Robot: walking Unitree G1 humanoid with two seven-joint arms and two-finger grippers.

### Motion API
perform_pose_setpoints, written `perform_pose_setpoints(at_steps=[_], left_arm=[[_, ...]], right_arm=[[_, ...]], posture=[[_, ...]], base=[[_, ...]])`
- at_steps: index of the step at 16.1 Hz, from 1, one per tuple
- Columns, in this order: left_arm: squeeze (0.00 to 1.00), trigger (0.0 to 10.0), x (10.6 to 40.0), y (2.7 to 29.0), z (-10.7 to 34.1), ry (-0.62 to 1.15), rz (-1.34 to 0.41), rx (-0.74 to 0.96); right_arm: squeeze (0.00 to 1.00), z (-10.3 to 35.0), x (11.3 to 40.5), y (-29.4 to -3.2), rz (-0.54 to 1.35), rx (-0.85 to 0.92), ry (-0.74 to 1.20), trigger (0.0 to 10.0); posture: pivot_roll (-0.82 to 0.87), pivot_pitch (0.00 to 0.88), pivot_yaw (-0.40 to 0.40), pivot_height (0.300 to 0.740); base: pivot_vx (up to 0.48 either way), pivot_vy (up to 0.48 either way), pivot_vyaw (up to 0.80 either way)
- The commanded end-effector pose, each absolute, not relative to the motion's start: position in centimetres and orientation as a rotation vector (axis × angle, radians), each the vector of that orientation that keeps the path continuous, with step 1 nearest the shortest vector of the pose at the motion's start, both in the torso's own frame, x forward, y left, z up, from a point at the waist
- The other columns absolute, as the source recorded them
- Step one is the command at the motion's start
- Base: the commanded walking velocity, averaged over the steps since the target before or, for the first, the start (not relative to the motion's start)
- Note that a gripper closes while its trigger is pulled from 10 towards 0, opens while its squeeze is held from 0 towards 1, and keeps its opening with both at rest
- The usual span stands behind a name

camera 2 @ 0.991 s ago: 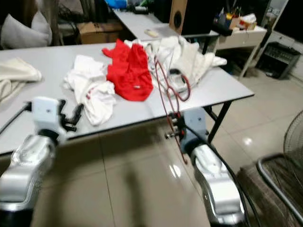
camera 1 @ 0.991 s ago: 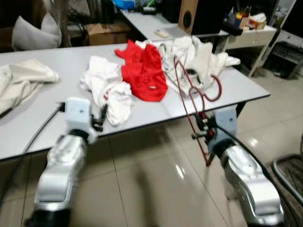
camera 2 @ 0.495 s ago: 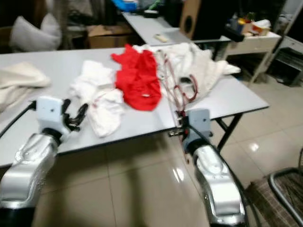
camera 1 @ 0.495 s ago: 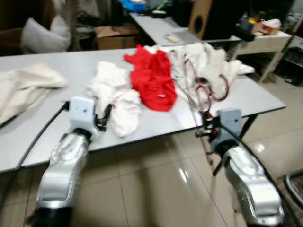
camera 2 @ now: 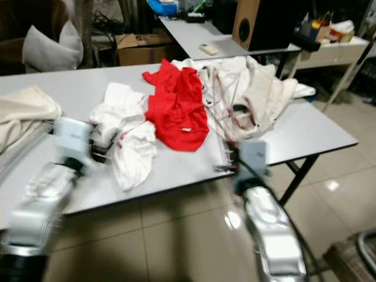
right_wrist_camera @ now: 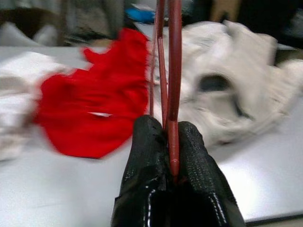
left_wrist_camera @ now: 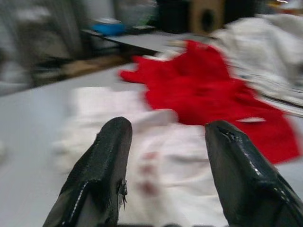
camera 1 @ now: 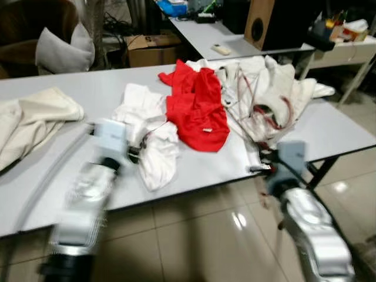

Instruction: Hang hanger

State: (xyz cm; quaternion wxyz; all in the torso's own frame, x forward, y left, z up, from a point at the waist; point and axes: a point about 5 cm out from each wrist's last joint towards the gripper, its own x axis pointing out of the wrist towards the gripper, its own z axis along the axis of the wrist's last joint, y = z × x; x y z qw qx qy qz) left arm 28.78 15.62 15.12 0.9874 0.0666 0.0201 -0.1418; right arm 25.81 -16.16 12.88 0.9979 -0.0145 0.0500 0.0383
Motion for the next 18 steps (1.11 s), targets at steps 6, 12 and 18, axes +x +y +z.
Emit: perform_pose_setpoints(at_steps=[6,12,18], left_arm=[[0.00,10.0,28.69,15.91,15.66,0.018,-0.290,0.147],[0.00,10.0,28.77,15.79,15.65,0.021,-0.286,0.148],[0.00,10.0,28.78,15.89,15.59,0.022,-0.296,0.153]], right_arm=[[0.00,13.32,25.69,-16.13,0.066,0.004,0.089,10.0],[0.00,13.34,25.48,-16.02,0.060,-0.004,0.081,10.0],[0.00,13.09,25.32,-16.21,0.044,0.007,0.100,10.0]], posture=[[-0.13,0.000,-0.008,0.740],[-0.13,0.000,0.002,0.740],[-0.13,0.000,0.008,0.740]], base=[[0.339,0.000,-0.50],[0.099,0.000,-0.09],[0.000,0.287,-0.44]])
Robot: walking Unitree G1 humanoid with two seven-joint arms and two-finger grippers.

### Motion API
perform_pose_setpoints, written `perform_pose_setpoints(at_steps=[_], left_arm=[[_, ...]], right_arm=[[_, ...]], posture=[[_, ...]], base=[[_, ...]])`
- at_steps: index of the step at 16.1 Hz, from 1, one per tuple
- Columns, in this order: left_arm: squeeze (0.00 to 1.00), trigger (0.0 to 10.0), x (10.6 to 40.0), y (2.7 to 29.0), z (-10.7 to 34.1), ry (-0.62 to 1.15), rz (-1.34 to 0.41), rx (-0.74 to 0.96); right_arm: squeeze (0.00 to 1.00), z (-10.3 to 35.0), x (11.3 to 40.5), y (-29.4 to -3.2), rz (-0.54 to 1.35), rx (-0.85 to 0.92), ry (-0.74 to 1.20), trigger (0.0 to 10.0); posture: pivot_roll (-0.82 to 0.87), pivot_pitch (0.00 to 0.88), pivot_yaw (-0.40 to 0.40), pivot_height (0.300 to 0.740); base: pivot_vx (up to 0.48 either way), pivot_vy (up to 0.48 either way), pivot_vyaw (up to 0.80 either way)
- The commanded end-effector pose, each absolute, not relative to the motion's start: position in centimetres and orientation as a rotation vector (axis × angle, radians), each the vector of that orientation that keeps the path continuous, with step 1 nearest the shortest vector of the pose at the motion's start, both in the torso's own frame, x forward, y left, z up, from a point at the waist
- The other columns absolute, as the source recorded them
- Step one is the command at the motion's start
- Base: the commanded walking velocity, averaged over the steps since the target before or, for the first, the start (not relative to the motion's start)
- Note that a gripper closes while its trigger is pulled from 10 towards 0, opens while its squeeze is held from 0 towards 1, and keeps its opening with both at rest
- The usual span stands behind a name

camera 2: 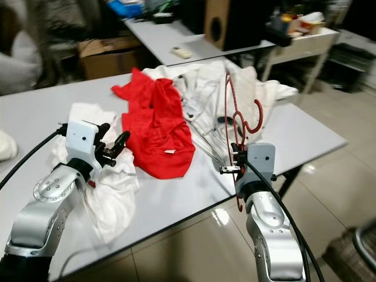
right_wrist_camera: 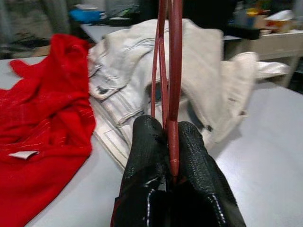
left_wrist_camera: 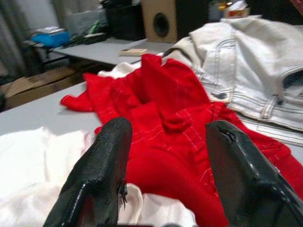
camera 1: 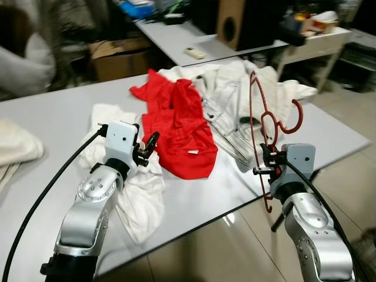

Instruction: Hang hanger

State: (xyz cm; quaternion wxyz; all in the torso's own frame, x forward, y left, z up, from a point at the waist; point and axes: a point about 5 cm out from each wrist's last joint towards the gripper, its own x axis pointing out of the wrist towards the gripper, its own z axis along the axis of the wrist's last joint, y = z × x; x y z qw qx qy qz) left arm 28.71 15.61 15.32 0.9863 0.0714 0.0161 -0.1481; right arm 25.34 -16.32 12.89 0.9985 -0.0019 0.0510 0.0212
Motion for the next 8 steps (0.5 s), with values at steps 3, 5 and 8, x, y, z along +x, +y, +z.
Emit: perform_pose_setpoints(at_steps=[3,5,8], left_arm=[[0.00,10.0,28.70,15.89,15.53,0.024,-0.301,0.214],[0.00,10.0,28.72,15.84,15.33,0.035,-0.295,0.248],[0.00,10.0,28.77,15.94,15.27,0.040,-0.293,0.191]], right_arm=[[0.00,13.12,25.28,-16.23,0.041,0.001,0.100,10.0],[0.00,13.09,25.26,-16.21,0.041,-0.002,0.101,10.0],[0.00,13.10,25.28,-16.24,0.039,-0.004,0.101,10.0]], posture=[[-0.13,0.000,0.006,0.740],[-0.13,0.000,0.007,0.740],[-0.13,0.000,0.007,0.740]], base=[[0.000,0.080,0.00],[0.000,-0.480,0.00],[0.000,-0.160,0.00]])
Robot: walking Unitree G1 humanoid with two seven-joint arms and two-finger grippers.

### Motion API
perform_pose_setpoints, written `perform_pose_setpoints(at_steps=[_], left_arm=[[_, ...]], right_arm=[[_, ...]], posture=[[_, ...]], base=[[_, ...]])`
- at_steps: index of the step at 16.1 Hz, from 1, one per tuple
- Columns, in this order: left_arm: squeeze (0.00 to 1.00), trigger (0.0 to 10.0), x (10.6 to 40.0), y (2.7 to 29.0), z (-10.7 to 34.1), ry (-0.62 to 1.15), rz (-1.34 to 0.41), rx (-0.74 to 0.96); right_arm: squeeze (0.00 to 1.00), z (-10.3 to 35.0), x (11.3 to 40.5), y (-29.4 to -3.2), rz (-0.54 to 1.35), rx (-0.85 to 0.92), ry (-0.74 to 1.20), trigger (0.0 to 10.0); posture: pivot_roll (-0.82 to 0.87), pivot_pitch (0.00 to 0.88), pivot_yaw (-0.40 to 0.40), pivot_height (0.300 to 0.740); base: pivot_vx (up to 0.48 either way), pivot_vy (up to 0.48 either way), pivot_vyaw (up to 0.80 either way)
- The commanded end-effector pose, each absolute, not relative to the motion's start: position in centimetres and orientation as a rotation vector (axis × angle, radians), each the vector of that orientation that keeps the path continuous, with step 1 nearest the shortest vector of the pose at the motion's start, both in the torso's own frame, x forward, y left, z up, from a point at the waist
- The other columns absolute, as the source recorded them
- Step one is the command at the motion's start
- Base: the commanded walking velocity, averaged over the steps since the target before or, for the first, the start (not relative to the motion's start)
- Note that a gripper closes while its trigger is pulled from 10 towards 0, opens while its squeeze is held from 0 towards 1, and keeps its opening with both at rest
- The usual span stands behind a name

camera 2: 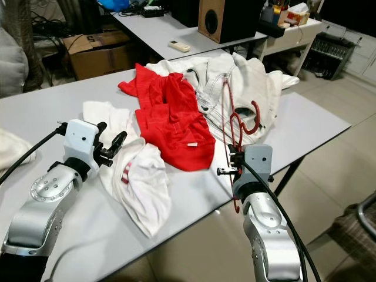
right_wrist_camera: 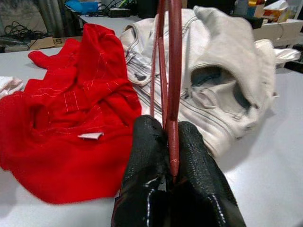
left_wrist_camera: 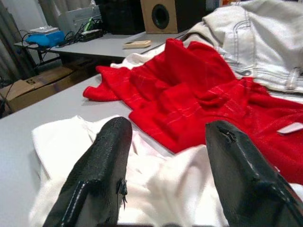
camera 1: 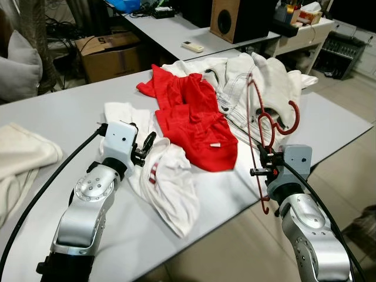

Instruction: Hang hanger

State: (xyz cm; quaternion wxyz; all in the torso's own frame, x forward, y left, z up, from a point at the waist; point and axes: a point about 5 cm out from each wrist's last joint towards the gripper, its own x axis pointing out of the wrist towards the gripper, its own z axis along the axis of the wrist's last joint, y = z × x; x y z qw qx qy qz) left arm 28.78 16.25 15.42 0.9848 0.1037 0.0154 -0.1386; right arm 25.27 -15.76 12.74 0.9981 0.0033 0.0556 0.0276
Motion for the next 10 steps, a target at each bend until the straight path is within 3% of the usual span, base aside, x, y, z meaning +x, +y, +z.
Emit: perform_pose_setpoints(at_steps=[1,10], left_arm=[[0.00,10.0,28.74,15.94,15.27,0.040,-0.297,0.195],[0.00,10.0,28.89,15.78,14.64,0.074,-0.301,0.169]], right_arm=[[0.00,13.11,25.26,-16.24,0.038,-0.004,0.100,10.0],[0.00,13.21,25.15,-16.92,0.034,-0.008,0.109,10.0]], posture=[[-0.13,0.000,0.007,0.740],[-0.16,0.000,0.001,0.740]], base=[[0.000,0.000,0.00],[0.000,0.000,0.00]])
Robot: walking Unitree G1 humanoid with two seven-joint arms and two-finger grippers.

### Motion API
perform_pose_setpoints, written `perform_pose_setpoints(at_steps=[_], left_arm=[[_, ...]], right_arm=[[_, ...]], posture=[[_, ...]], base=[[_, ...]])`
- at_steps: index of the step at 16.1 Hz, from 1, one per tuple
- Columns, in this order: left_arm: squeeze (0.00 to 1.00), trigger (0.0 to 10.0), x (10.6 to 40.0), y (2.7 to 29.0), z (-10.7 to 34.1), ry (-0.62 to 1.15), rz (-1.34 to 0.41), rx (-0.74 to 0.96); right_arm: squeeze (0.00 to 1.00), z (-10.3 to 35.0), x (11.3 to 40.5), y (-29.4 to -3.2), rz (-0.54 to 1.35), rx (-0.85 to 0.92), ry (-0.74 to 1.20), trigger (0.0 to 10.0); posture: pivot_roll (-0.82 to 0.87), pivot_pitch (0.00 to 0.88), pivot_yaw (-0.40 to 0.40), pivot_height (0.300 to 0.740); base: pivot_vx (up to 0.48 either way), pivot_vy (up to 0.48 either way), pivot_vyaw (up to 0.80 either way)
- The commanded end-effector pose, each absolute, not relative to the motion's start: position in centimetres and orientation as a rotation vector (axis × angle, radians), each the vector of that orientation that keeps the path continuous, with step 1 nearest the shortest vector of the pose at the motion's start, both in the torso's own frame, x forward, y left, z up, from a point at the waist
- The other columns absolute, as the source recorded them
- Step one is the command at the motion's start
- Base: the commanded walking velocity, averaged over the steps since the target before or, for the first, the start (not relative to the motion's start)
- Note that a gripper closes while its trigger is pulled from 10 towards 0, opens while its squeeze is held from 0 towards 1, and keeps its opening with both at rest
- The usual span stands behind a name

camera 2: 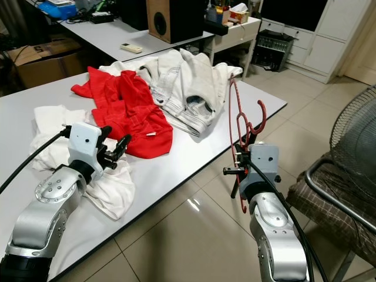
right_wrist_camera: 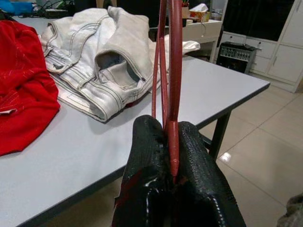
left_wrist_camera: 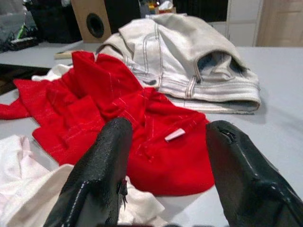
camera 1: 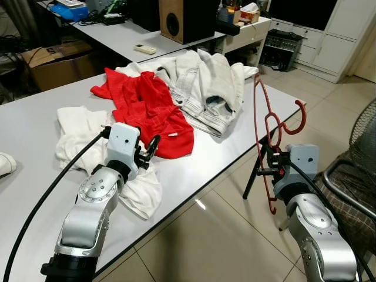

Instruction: Hang hanger

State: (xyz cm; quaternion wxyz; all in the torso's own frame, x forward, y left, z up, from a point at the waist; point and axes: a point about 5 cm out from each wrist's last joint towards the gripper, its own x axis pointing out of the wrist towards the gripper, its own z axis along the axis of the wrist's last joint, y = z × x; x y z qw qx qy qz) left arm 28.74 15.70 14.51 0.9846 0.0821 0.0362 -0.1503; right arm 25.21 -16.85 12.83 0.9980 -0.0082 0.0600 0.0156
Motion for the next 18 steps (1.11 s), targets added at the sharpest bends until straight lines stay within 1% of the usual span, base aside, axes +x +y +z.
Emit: perform_pose_setpoints(at_steps=[1,5,6,7,10,12,13,14,16,18], left_arm=[[0.00,10.0,29.3,16.2,14.5,0.088,-0.281,0.187],[0.00,10.0,30.9,17.7,14.5,0.122,-0.199,0.251],[0.00,10.0,31.3,18.5,14.5,0.135,-0.162,0.282],[0.00,10.0,31.9,20.1,14.6,0.154,-0.103,0.324],[0.00,10.0,32.5,22.2,15.3,0.146,-0.091,0.351],[0.00,10.0,32.7,23.1,15.9,0.146,-0.163,0.430],[0.00,10.0,32.9,23.3,16.2,0.166,-0.293,0.526],[0.00,10.0,33.1,23.4,16.1,0.190,-0.372,0.608],[0.00,10.0,33.4,23.6,16.1,0.216,-0.463,0.688],[0.00,10.0,33.7,23.5,16.4,0.232,-0.525,0.696]], right_arm=[[0.00,13.4,25.2,-17.1,0.033,-0.011,0.105,10.0],[0.00,13.7,25.3,-18.0,0.018,-0.034,0.100,10.0],[0.00,13.6,25.3,-18.1,0.038,-0.047,0.108,10.0],[0.00,13.5,25.1,-18.3,0.071,-0.072,0.122,10.0],[0.00,13.4,25.0,-18.7,0.080,-0.080,0.129,10.0],[0.00,13.4,25.3,-18.6,0.100,-0.086,0.129,10.0],[0.00,13.6,25.7,-18.1,0.132,-0.094,0.125,10.0],[0.00,13.6,25.9,-17.8,0.148,-0.103,0.123,10.0],[0.00,13.6,25.8,-17.8,0.154,-0.103,0.123,10.0],[0.00,13.5,25.6,-17.9,0.154,-0.107,0.126,10.0]], posture=[[-0.17,0.000,0.002,0.740],[-0.18,0.000,0.009,0.740],[-0.19,0.000,0.012,0.740],[-0.19,0.000,0.018,0.740],[-0.18,0.000,0.012,0.740],[-0.17,0.000,0.005,0.740],[-0.17,0.000,0.002,0.740],[-0.17,0.000,0.001,0.740],[-0.17,0.000,0.001,0.740],[-0.17,0.000,0.001,0.740]], base=[[0.000,0.000,0.00],[0.000,0.000,0.00],[0.000,0.000,0.00],[0.000,0.000,0.00],[0.000,0.000,0.00],[0.000,0.000,0.00],[0.000,0.000,0.00],[0.000,0.000,0.00],[0.000,0.000,0.00],[0.000,0.000,0.00]])
